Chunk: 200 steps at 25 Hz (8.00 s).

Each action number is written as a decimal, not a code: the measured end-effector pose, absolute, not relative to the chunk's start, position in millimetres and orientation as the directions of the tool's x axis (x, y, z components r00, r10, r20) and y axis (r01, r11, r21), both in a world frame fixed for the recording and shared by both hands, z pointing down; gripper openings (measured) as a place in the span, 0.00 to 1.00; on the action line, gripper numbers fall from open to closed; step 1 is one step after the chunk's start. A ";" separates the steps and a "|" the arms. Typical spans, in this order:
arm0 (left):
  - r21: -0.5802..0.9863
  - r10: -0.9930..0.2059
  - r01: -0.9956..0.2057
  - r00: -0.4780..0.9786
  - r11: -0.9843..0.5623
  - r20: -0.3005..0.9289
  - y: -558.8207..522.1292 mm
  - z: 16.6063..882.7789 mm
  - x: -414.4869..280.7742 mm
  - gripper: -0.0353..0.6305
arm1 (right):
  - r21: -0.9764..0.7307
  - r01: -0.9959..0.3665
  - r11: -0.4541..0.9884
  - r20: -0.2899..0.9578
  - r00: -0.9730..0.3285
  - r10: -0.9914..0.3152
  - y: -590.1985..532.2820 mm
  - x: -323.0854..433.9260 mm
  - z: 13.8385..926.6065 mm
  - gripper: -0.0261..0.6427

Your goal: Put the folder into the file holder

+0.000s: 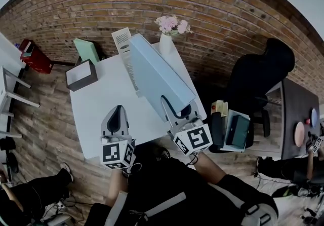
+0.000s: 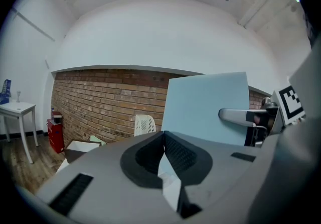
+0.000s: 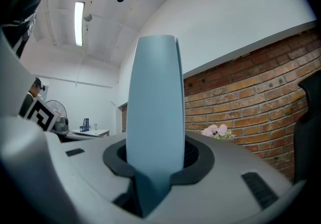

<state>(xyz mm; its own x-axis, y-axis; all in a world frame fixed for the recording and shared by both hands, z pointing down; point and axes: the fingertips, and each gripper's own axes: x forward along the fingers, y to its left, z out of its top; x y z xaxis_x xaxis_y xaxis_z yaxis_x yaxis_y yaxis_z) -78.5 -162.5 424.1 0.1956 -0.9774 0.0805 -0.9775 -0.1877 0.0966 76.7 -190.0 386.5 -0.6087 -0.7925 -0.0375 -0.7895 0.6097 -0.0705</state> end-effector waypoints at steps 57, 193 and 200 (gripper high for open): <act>0.254 -0.911 -0.911 0.374 -0.324 0.177 -301.9 475.3 -158.4 0.09 | 0.055 -0.798 0.600 0.353 -0.546 -0.760 -371.8 -56.1 427.8 0.39; 0.198 -0.911 -0.945 0.310 -0.262 0.271 -249.3 503.4 -132.8 0.09 | -0.112 -0.798 0.592 0.329 -0.592 -0.736 -301.7 -31.6 547.4 0.42; 0.182 -0.921 -0.953 0.284 -0.241 0.267 -227.8 499.8 -114.3 0.09 | -0.110 -0.780 0.616 0.324 -0.614 -0.719 -278.6 -13.1 545.9 0.42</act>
<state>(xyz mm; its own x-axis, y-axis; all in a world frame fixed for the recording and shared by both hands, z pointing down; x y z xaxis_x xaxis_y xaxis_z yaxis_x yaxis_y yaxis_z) -114.3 -227.8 499.8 0.2841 -0.9207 0.2675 -0.9533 -0.2414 0.1816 -13.1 -278.6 545.9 -0.6142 -0.7194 0.3243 -0.7799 0.6162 -0.1099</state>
